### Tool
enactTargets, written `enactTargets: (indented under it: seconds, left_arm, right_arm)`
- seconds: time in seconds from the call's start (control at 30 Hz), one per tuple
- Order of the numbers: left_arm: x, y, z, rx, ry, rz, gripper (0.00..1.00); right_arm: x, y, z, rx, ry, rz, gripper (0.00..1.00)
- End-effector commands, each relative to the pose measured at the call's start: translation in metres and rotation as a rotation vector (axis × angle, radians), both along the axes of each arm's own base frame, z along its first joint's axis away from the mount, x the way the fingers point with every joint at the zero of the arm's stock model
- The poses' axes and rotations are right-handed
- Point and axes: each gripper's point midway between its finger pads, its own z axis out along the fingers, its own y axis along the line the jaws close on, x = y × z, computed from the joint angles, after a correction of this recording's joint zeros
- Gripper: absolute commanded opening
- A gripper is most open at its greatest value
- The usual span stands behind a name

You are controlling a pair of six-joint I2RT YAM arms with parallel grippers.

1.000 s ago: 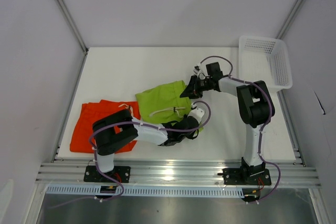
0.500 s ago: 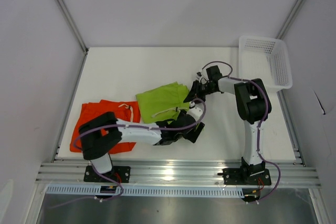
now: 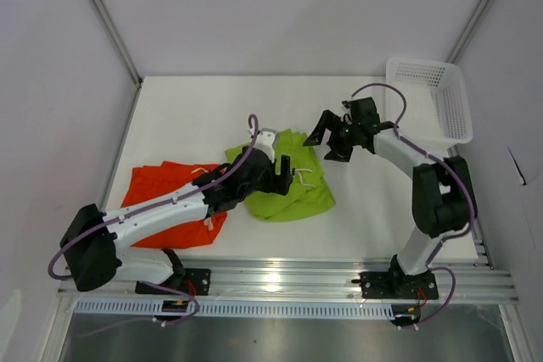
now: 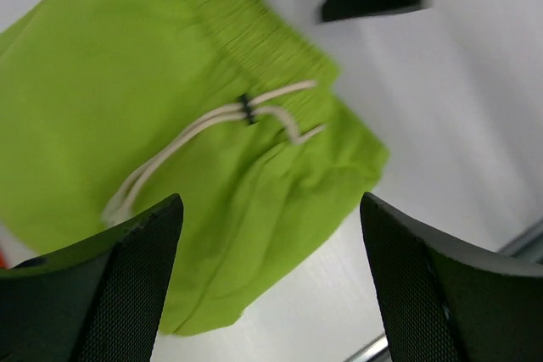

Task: Fold and stack the shorts
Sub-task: Neatly place the folded shorts to the corner

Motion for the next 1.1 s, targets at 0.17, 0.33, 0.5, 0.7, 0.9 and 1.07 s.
enactTargets:
  seconds: [0.17,0.33,0.5,0.7,0.9,1.07]
  left_arm:
    - [0.000,0.035,-0.056,0.065,0.121,0.067,0.84]
    - [0.006,0.024,-0.073,0.037,0.162,0.051,0.80]
    - [0.004,0.021,-0.086,0.035,0.180,0.029,0.74]
    - [-0.009,0.027,-0.102,0.020,0.185,-0.002,0.58]
    - [-0.027,0.031,-0.124,-0.003,0.235,-0.031,0.46]
    - [-0.041,0.018,-0.136,-0.083,0.298,-0.087,0.43]
  right_arm:
    - [-0.051,-0.026,0.043,-0.111,-0.047,-0.366,0.99]
    - [-0.104,-0.021,0.038,-0.028,0.003,-0.607,0.99]
    - [-0.148,0.010,0.021,0.073,0.057,-0.642,1.00]
    - [-0.156,0.042,-0.006,0.098,0.116,-0.547,1.00]
    - [-0.149,0.057,-0.016,0.173,0.112,-0.550,1.00]
    - [-0.152,0.065,-0.020,0.176,0.114,-0.548,0.99]
